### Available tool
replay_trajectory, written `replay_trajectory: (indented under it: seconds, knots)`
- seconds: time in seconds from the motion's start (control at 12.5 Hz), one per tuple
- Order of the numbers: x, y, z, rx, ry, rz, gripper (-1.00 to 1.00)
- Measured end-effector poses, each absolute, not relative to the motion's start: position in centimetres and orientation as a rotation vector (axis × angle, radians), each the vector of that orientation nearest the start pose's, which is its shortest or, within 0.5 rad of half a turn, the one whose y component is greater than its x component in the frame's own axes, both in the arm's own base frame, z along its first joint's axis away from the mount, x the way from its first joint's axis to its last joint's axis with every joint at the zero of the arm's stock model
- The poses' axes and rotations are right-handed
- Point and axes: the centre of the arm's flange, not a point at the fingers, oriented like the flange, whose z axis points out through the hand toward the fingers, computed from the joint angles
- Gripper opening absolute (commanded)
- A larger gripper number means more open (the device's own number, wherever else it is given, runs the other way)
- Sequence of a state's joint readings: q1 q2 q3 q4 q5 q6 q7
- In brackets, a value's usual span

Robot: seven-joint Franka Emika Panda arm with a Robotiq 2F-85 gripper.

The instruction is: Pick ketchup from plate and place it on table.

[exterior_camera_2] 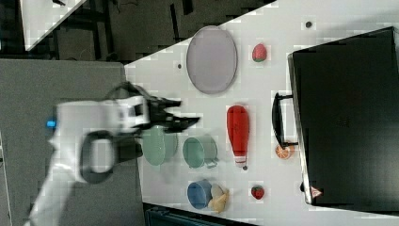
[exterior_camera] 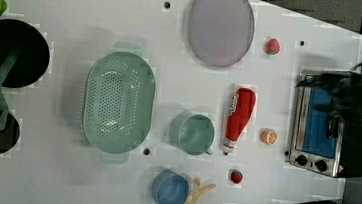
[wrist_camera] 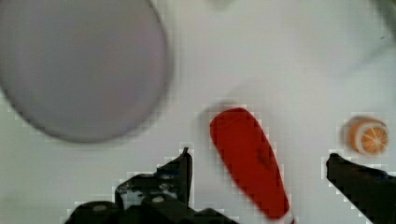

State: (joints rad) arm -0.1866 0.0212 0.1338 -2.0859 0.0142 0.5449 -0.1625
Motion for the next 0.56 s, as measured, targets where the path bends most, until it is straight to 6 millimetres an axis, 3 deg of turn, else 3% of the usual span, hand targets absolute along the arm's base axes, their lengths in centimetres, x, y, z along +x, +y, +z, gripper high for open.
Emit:
replay_trajectory:
  seconds: [0.16,0.32,0.56]
  knots:
    - [55.5,-2.3,48.6,-2.916,1.14,-0.011,1.0]
    - [55.3,-1.8,53.8,-2.901,1.177,0.008,1.0]
    - [54.7,-1.5,58.0,-2.909,1.17,0.014,1.0]
